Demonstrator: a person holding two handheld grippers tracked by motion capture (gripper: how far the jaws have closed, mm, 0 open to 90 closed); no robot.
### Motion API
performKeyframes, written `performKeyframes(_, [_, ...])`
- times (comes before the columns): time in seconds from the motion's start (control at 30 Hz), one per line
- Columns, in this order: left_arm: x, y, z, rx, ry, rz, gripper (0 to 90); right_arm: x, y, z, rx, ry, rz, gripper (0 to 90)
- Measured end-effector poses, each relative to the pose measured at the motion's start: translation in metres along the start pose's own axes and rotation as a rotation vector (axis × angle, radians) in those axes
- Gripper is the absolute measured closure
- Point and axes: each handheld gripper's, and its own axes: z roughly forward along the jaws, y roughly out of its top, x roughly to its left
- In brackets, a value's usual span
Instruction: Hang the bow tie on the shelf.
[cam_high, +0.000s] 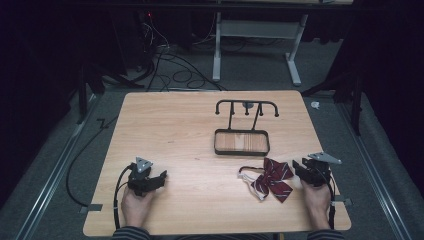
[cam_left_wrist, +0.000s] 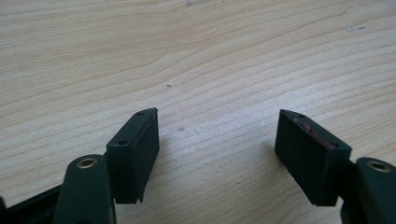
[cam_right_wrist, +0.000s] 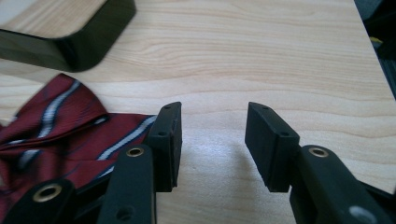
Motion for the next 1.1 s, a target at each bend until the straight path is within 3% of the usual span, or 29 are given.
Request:
performKeyframes(0.7, [0.000, 0.000, 0.000, -0.001, 0.000, 0.000, 31.1, 0.011, 0.001, -0.025, -0.055, 0.104, -0.019, 60.2])
performKeyframes(1.1, [0.000, 0.000, 0.000, -0.001, 0.000, -0.001, 31.1, 0.028, 0.006, -0.030, -0.067, 0.168, -0.058, 62.4])
